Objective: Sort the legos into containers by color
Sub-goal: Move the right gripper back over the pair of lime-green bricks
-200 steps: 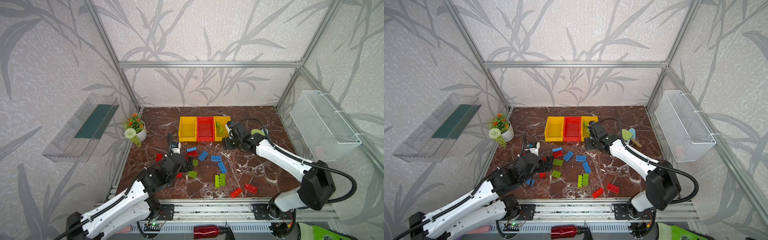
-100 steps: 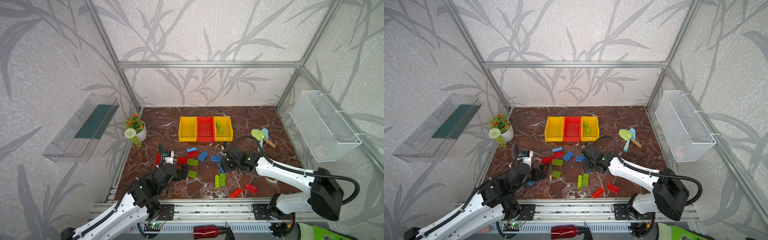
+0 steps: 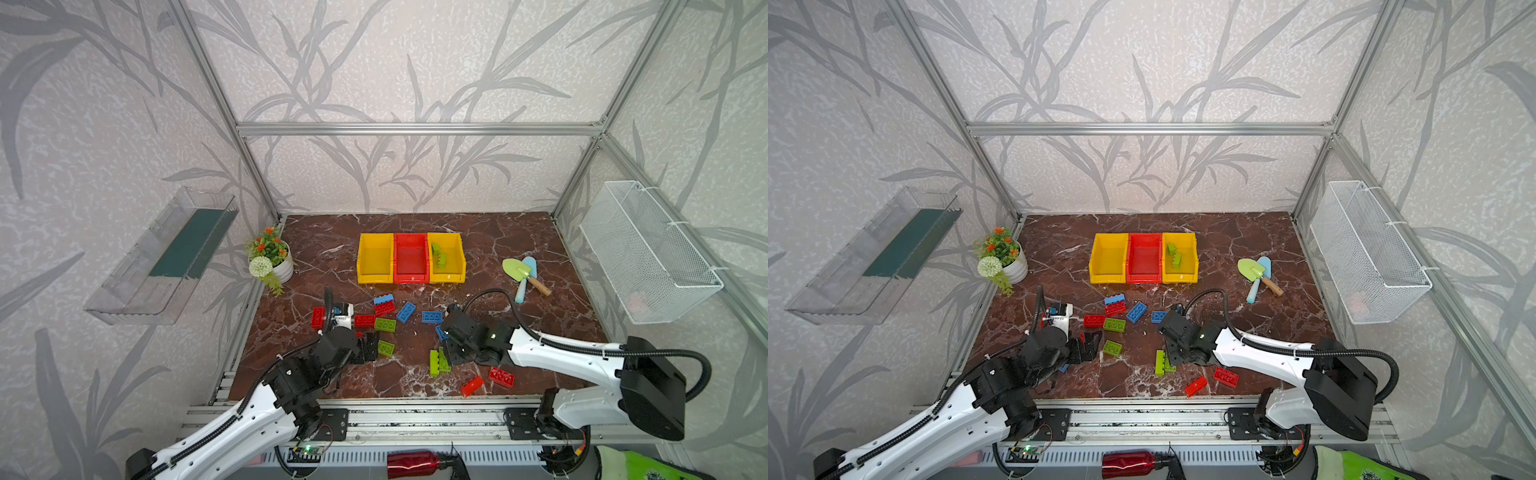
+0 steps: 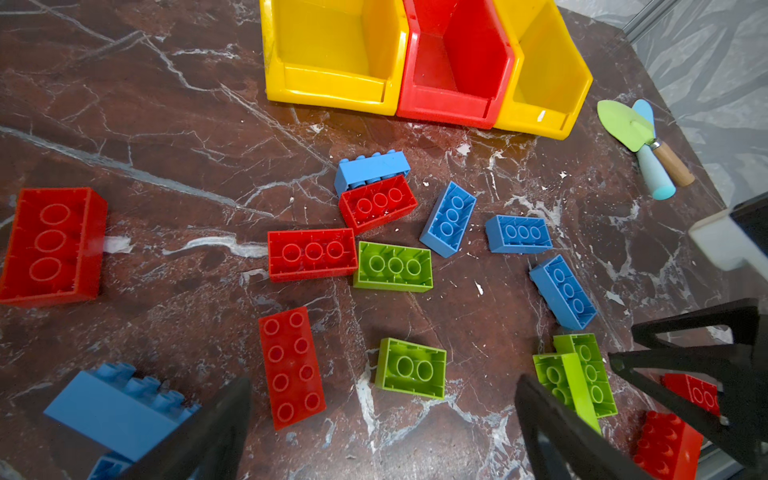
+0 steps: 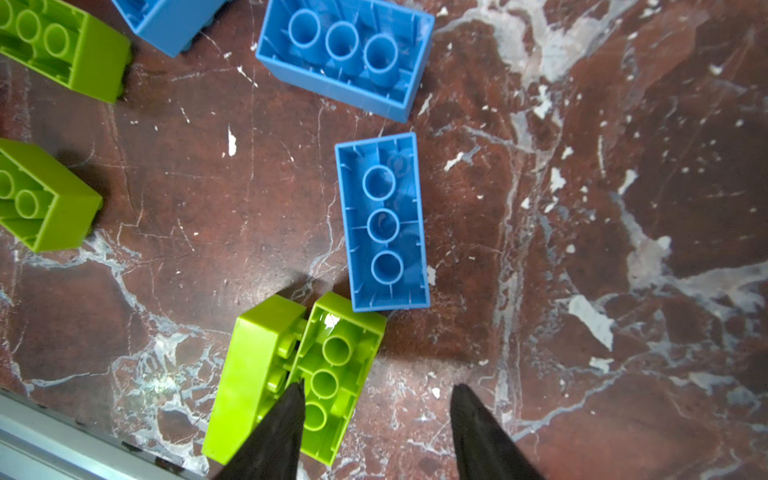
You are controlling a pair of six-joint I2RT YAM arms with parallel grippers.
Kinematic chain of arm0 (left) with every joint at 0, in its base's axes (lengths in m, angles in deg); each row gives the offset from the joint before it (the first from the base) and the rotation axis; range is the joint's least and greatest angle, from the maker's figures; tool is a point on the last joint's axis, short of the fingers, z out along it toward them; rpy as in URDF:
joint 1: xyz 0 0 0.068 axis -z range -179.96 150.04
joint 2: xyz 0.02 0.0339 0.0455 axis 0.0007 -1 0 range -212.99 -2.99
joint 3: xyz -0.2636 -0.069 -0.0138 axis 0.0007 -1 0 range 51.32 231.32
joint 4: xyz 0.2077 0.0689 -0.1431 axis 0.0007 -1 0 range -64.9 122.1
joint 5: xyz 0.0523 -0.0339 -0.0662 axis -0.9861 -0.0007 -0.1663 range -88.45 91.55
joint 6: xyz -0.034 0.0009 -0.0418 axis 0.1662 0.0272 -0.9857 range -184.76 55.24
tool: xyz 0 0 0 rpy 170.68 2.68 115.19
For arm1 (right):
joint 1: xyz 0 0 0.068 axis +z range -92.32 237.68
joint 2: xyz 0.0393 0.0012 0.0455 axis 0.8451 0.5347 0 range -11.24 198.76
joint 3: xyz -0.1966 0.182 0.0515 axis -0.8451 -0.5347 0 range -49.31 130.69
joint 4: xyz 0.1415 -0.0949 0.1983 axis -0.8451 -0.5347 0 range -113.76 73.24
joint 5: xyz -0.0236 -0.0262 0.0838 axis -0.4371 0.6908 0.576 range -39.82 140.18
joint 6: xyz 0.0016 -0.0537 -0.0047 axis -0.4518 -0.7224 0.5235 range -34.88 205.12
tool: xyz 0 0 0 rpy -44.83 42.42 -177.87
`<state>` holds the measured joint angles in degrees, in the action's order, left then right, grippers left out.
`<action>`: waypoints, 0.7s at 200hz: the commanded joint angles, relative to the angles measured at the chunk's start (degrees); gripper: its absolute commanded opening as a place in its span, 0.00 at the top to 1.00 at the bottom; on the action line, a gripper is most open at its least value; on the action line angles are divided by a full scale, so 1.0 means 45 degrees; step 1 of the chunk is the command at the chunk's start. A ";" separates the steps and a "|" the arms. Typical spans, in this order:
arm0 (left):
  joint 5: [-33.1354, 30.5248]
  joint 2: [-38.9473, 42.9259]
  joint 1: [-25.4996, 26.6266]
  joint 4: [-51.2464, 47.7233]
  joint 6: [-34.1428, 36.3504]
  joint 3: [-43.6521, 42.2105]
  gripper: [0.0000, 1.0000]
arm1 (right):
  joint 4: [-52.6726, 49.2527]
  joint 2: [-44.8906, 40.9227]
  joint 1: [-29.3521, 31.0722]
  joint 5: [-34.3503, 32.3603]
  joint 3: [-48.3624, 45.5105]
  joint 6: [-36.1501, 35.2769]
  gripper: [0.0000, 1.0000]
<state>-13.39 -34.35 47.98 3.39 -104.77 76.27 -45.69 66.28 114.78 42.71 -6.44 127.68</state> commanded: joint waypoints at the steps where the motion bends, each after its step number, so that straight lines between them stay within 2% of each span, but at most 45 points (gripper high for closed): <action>1: -0.0265 0.0420 0.0030 0.0076 0.0219 -0.0206 0.02 | -0.0008 0.0305 0.0238 -0.0063 -0.0173 0.0634 0.42; 73: -0.0523 0.1343 0.0030 -0.0126 0.0062 -0.0633 0.02 | 0.0075 0.1628 0.0858 0.0130 0.0395 0.0835 0.40; 140: -0.0642 0.1343 0.0033 -0.0149 0.0053 -0.0592 0.02 | -0.0303 0.1706 0.0866 0.0018 0.0691 0.0698 0.40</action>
<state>-14.70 -28.77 47.98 3.33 -104.40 74.06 -44.88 73.90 118.39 43.37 -5.39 130.79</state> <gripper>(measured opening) 0.983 0.600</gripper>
